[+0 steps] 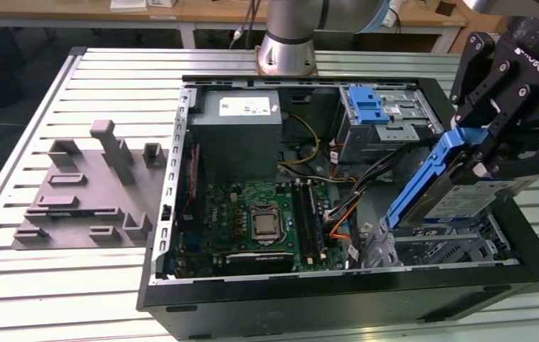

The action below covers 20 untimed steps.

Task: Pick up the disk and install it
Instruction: 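Insert the disk into the insertion slot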

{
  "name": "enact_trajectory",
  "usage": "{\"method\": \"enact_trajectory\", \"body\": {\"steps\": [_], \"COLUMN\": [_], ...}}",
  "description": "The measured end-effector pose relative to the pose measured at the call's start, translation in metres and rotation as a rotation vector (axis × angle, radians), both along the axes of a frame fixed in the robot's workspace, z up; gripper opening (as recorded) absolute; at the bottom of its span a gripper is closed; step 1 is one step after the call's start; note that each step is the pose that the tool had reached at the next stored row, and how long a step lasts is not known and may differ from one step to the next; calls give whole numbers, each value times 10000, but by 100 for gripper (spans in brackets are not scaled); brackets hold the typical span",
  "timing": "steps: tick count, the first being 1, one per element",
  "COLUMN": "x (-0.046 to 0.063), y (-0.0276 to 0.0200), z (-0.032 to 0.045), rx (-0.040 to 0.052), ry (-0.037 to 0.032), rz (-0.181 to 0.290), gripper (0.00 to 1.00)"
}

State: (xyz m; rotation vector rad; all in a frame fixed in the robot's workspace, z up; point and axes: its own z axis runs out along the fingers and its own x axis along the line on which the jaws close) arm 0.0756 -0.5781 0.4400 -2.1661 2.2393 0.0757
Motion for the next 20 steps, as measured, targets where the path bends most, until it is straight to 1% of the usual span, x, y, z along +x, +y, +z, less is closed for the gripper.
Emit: {"method": "enact_trajectory", "body": {"steps": [4,20], "x": [15,16], "y": [-1,-1], "z": [-16,-100], "rx": [-1,-3], "ry": [-1,0], "rz": [-1,0], "gripper": [36,36]}}
